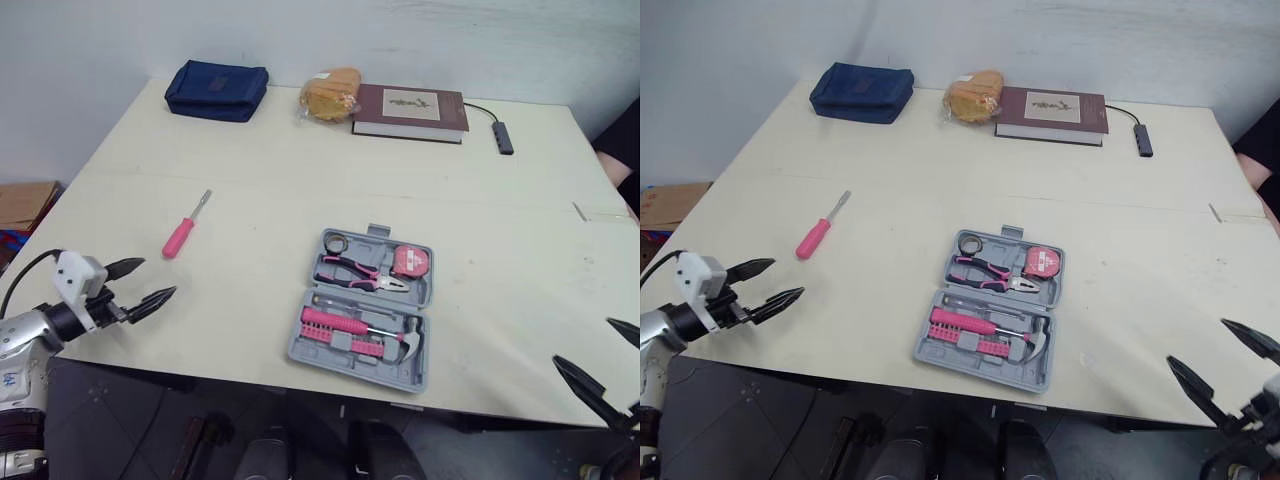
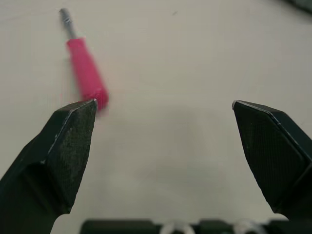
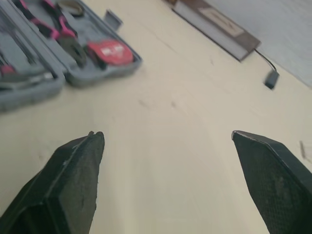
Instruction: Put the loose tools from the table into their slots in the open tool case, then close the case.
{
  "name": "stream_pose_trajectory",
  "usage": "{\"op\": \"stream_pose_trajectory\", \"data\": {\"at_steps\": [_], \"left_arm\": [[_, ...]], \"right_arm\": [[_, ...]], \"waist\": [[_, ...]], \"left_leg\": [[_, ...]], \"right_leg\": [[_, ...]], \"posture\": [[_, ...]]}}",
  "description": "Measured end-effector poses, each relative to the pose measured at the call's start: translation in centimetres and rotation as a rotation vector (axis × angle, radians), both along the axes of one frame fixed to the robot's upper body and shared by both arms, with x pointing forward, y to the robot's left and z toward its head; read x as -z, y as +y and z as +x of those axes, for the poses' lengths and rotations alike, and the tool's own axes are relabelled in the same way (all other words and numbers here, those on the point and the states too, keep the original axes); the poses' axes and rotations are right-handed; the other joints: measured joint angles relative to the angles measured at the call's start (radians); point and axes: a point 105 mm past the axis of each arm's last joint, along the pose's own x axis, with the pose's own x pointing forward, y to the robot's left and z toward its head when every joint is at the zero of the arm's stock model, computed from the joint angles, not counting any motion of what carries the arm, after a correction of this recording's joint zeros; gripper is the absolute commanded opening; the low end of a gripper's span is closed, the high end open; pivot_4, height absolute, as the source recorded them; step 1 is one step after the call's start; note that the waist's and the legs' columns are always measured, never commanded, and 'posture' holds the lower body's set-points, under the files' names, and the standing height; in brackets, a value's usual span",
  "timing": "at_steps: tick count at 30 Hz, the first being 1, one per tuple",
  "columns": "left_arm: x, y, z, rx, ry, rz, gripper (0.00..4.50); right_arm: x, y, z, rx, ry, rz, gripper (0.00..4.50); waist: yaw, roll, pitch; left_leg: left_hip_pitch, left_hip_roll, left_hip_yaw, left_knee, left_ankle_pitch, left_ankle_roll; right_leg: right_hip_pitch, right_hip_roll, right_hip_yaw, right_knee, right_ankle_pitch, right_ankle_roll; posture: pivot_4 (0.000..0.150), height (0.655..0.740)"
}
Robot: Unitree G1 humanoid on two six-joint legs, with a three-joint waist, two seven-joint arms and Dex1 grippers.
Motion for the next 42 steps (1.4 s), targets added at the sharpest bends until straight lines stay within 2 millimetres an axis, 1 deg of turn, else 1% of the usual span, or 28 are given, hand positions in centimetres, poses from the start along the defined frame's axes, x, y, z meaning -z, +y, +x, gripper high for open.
{"op": "stream_pose_trajectory", "data": {"at_steps": [3,4,6,8,9,11,12,15,16,19,20,22,24,26,29,31,32,34,35,36,37,38,39,42], "left_arm": [[0.9,2.9,-0.4,-0.142,0.003,-0.004,4.50],[1.3,5.1,-0.9,-0.248,0.010,-0.013,4.50],[1.3,9.3,-2.2,-0.442,0.013,0.003,4.50],[1.0,12.0,-3.3,-0.569,0.010,0.020,4.50],[0.9,12.9,-3.6,-0.621,0.002,0.015,4.50],[0.7,13.7,-3.5,-0.677,-0.012,-0.008,4.50],[0.7,13.6,-3.4,-0.674,-0.015,-0.011,4.50],[0.2,12.8,-2.4,-0.643,-0.040,-0.042,4.50],[0.1,12.4,-2.0,-0.628,-0.048,-0.058,4.50],[-0.4,9.8,-0.1,-0.527,-0.066,-0.119,4.50],[-0.8,8.6,0.8,-0.480,-0.077,-0.133,4.50],[-1.7,7.3,1.7,-0.429,-0.093,-0.136,4.50],[-2.3,6.5,2.4,-0.406,-0.092,-0.134,4.50],[-2.3,5.9,3.2,-0.393,-0.062,-0.139,4.50],[-2.1,4.8,4.5,-0.383,0.008,-0.171,4.50],[-1.9,4.0,5.3,-0.374,0.074,-0.194,4.50],[-1.7,3.4,5.7,-0.364,0.111,-0.194,4.50],[-1.4,2.3,6.5,-0.347,0.176,-0.172,4.50],[-1.3,1.8,6.9,-0.338,0.191,-0.167,4.50],[-1.3,0.7,7.7,-0.320,0.216,-0.151,4.50],[-1.3,0.2,8.0,-0.307,0.220,-0.138,4.50],[-1.3,0.0,8.1,-0.303,0.223,-0.133,4.50],[-1.1,-0.4,8.5,-0.298,0.241,-0.114,4.50],[-0.3,-0.6,9.2,-0.325,0.288,-0.076,4.50]], "right_arm": [[0.6,-2.1,-1.7,0.097,-0.026,-0.057,4.45],[0.8,-4.0,-2.9,0.192,-0.039,-0.070,4.45],[2.0,-7.8,-6.0,0.388,-0.029,-0.089,4.45],[3.2,-10.1,-8.8,0.530,-0.002,-0.087,4.45],[3.6,-10.7,-9.7,0.575,0.000,-0.086,4.45],[4.2,-11.7,-11.0,0.641,-0.003,-0.091,4.45],[4.3,-11.9,-11.3,0.662,-0.011,-0.091,4.45],[4.0,-11.7,-10.9,0.651,-0.051,-0.090,4.45],[4.0,-11.3,-10.4,0.631,-0.064,-0.077,4.45],[3.7,-9.2,-7.2,0.523,-0.113,0.004,4.45],[3.2,-8.0,-5.7,0.464,-0.141,0.034,4.45],[2.3,-6.3,-4.0,0.391,-0.177,0.062,4.45],[1.6,-5.0,-2.7,0.341,-0.199,0.092,4.45],[1.0,-3.7,-1.4,0.294,-0.221,0.121,4.45],[-0.3,-0.9,0.9,0.171,-0.257,0.147,4.45],[-1.6,1.4,2.3,0.076,-0.285,0.156,4.45],[-2.2,2.8,3.0,0.011,-0.294,0.158,4.45],[-3.2,6.3,4.0,-0.145,-0.289,0.153,4.45],[-3.6,7.5,4.2,-0.198,-0.290,0.148,4.45],[-4.1,9.5,4.5,-0.285,-0.284,0.143,4.45],[-4.5,10.3,4.7,-0.320,-0.289,0.145,4.45],[-4.7,10.6,4.7,-0.330,-0.293,0.145,4.45],[-5.1,11.3,4.9,-0.361,-0.289,0.146,4.45],[-5.5,13.1,5.0,-0.449,-0.257,0.157,4.45]], "waist": [[-0.001,-0.001,0.000],[-0.001,-0.001,-0.001],[-0.002,-0.002,-0.001],[-0.002,-0.001,-0.001],[-0.003,-0.001,-0.001],[-0.003,-0.001,-0.001],[-0.003,-0.001,-0.001],[-0.004,-0.001,-0.002],[-0.006,-0.001,-0.003],[-0.009,-0.001,-0.003],[-0.007,-0.001,-0.003],[-0.005,-0.001,-0.003],[-0.005,-0.001,-0.003],[-0.005,-0.001,-0.003],[-0.005,-0.001,-0.003],[-0.004,-0.002,-0.003],[-0.004,-0.002,-0.003],[-0.003,-0.002,-0.003],[-0.002,-0.003,-0.003],[-0.001,-0.003,-0.003],[-0.001,-0.004,-0.003],[-0.001,-0.004,-0.003],[0.000,-0.005,-0.003],[0.000,-0.007,-0.002]], "left_leg": [[0.003,0.000,0.001,-0.003,0.000,0.000],[0.005,0.000,0.001,-0.005,0.000,0.000],[0.007,0.000,0.002,-0.008,-0.001,-0.002],[0.009,0.000,0.004,-0.010,-0.001,-0.002],[0.010,0.000,0.005,-0.010,-0.001,-0.002],[0.013,0.000,0.006,-0.010,-0.002,-0.005],[0.014,0.000,0.007,-0.010,-0.003,-0.006],[0.016,0.001,0.007,-0.011,-0.003,-0.006],[0.016,0.001,0.007,-0.011,-0.003,-0.006],[0.015,0.001,0.008,-0.011,-0.001,-0.003],[0.014,0.001,0.008,-0.010,-0.001,-0.003],[0.013,0.001,0.008,-0.010,-0.001,-0.003],[0.012,0.001,0.009,-0.011,0.000,-0.004],[0.012,0.001,0.009,-0.011,0.000,-0.003],[0.012,0.001,0.010,-0.008,0.000,-0.003],[0.012,0.001,0.010,-0.007,0.000,-0.003],[0.012,0.001,0.010,-0.006,0.000,-0.003],[0.011,0.001,0.011,-0.006,0.000,-0.003],[0.011,0.001,0.011,-0.005,0.000,-0.003],[0.010,0.001,0.011,-0.004,0.000,-0.004],[0.009,0.001,0.011,-0.004,0.000,-0.004],[0.009,0.000,0.011,-0.004,0.000,-0.004],[0.009,0.000,0.011,-0.003,0.001,-0.005],[0.009,0.000,0.011,-0.001,0.002,-0.007]], "right_leg": [[0.000,0.000,0.002,0.001,0.000,0.000],[0.000,0.000,0.002,0.001,-0.001,-0.001],[0.000,0.000,0.003,0.001,-0.002,-0.004],[0.000,0.000,0.005,0.001,-0.002,-0.004],[0.001,-0.001,0.006,0.001,-0.002,-0.004],[0.003,-0.001,0.007,0.001,-0.002,-0.004],[0.005,-0.001,0.008,0.001,-0.002,-0.004],[0.006,-0.001,0.008,0.001,-0.002,-0.004],[0.006,-0.001,0.008,0.001,-0.002,-0.004],[0.004,-0.001,0.009,0.002,-0.002,-0.004],[0.003,-0.001,0.009,0.003,-0.002,-0.004],[0.002,-0.001,0.009,0.003,-0.002,-0.004],[0.001,0.000,0.009,0.003,-0.002,-0.004],[0.000,0.000,0.009,0.003,-0.002,-0.004],[0.000,0.000,0.010,0.005,-0.001,-0.003],[0.000,0.000,0.010,0.007,-0.001,-0.003],[0.000,0.001,0.010,0.007,-0.001,-0.003],[-0.001,0.001,0.011,0.009,-0.001,-0.003],[-0.002,0.002,0.011,0.009,-0.001,-0.003],[-0.002,0.002,0.011,0.010,-0.001,-0.002],[-0.003,0.002,0.011,0.011,-0.001,-0.002],[-0.002,0.002,0.010,0.011,-0.001,-0.002],[-0.002,0.002,0.010,0.012,-0.001,-0.002],[-0.002,0.002,0.010,0.011,-0.001,-0.002]], "posture": [[0.150,0.7400],[0.150,0.7400],[0.150,0.7400],[0.150,0.7400],[0.150,0.7400],[0.150,0.7400],[0.150,0.7400],[0.150,0.7400],[0.150,0.7400],[0.150,0.7400],[0.150,0.7400],[0.150,0.7400],[0.150,0.7400],[0.150,0.7400],[0.150,0.7400],[0.150,0.7400],[0.150,0.7400],[0.150,0.7400],[0.150,0.7400],[0.150,0.7400],[0.150,0.7400],[0.150,0.7400],[0.150,0.7400],[0.150,0.7400]]}}
